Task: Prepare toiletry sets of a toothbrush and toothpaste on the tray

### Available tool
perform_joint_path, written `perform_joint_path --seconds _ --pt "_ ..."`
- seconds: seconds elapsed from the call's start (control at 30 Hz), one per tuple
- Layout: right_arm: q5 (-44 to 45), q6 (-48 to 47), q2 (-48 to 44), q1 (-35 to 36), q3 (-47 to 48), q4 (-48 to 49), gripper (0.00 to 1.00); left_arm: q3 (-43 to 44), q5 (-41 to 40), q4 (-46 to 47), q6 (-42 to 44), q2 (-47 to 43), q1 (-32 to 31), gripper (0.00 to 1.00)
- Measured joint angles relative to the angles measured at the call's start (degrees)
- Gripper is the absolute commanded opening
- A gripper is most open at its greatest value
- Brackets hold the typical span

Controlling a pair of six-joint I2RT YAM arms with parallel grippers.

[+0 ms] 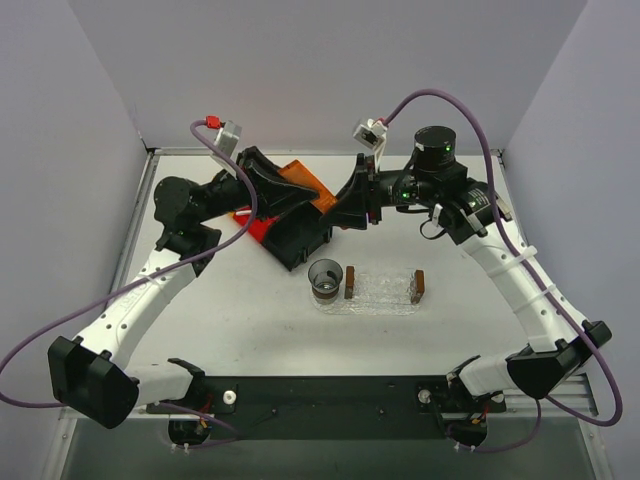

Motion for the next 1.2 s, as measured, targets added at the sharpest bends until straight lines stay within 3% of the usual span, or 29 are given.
perform_joint_path --seconds 0.03,0.1,0.17,0.2,0.3,0.4,0.6,0.77,1.2 --pt "-0.2 -0.2 0.0 0.0 -0.1 0.2 0.06 -0.1 -0.1 0.0 0.0 0.0 -0.1 0.08" --pt "-0.2 -0.8 0.0 0.1 -0.4 0.4 0.14 -0.2 -0.1 -0.1 -0.5 0.0 -0.2 0.0" --pt "-0.2 -1.9 0.0 0.2 -0.7 0.5 0.22 -0.2 0.0 -0.6 -0.5 0.0 -0.2 0.0" --pt "0.0 -2.5 0.0 0.2 -0.8 0.3 0.34 -0.2 0.2 -1.3 -0.3 0.0 -0.2 0.0" --pt "2.0 -4.4 0.0 0.5 -0.8 -1.3 0.5 0.6 0.8 -4.8 3.5 -0.2 -0.3 0.0" --pt "5.7 -7.1 -0.2 1.0 -0.8 -4.0 0.59 2.6 1.7 -14.2 11.9 -0.4 -1.0 0.0" --pt "11.3 -12.6 -3.4 1.1 -0.9 -8.4 0.61 5.8 2.5 -34.6 29.8 -0.7 -2.4 0.0" --pt "12.9 -14.3 -6.3 1.2 -0.7 -9.4 0.61 7.7 2.2 -47.2 39.9 -0.6 -4.0 0.0" --pt "15.8 -16.2 -3.4 3.3 -0.3 -10.4 0.54 11.5 0.1 -58.2 49.0 3.0 -8.9 0.0"
